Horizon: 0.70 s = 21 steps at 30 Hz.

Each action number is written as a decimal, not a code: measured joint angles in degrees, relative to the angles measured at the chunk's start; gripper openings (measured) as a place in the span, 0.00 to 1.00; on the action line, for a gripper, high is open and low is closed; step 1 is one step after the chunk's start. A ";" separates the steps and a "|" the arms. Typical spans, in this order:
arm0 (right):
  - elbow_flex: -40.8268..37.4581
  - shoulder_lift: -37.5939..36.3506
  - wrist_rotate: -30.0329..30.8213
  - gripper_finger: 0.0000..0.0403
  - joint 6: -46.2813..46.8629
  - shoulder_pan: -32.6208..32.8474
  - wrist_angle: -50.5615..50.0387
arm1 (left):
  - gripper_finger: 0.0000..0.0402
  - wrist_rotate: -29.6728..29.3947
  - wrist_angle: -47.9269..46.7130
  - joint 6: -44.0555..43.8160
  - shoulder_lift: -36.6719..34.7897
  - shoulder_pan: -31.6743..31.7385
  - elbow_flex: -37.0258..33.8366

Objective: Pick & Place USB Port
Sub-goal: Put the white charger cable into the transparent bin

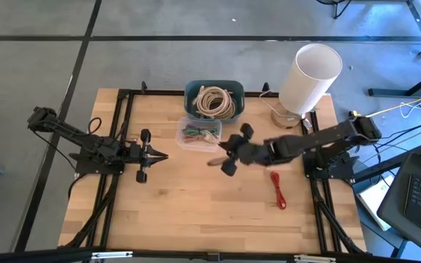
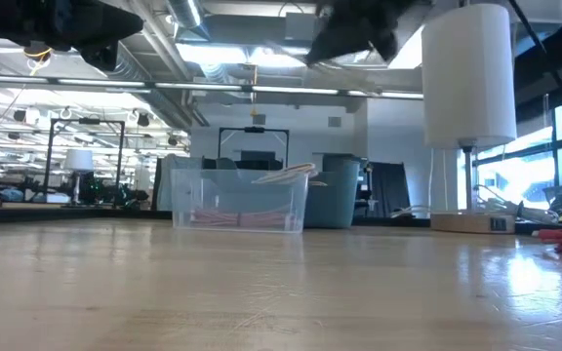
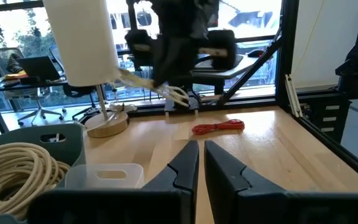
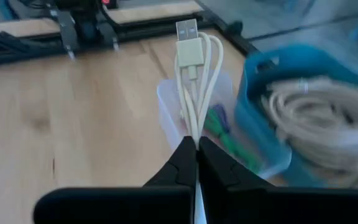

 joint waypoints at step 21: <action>24.50 28.16 -30.08 0.00 -27.14 -20.92 -4.59 | 0.04 -0.02 -0.02 0.00 0.02 0.00 0.00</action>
